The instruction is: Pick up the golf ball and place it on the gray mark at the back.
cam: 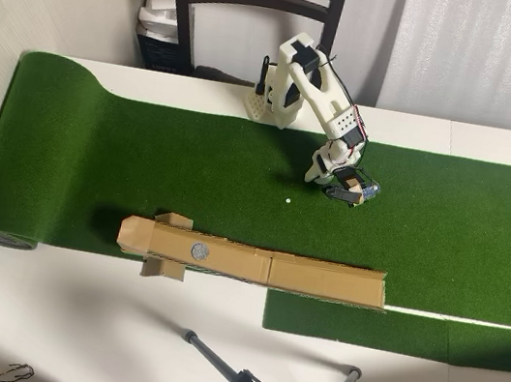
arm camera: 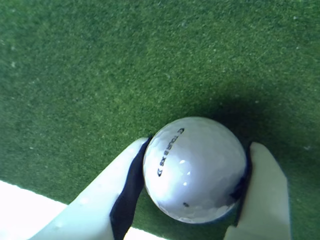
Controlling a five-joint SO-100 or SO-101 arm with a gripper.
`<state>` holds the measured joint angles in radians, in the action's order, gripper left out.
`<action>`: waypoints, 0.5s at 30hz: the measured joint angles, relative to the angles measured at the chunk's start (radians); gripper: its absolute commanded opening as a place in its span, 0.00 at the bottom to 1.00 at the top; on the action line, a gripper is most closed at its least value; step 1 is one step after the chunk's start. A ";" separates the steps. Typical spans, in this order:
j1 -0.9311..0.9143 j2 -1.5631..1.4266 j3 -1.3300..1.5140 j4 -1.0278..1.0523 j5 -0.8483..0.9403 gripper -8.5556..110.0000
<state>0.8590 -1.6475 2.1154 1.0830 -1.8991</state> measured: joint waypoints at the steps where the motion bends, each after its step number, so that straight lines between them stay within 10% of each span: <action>1: 0.000 0.000 0.000 0.000 0.000 0.27; 15: -0.058 0.000 -0.046 0.054 -0.020 0.27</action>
<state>0.8007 -1.6475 2.0693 1.1367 -1.9190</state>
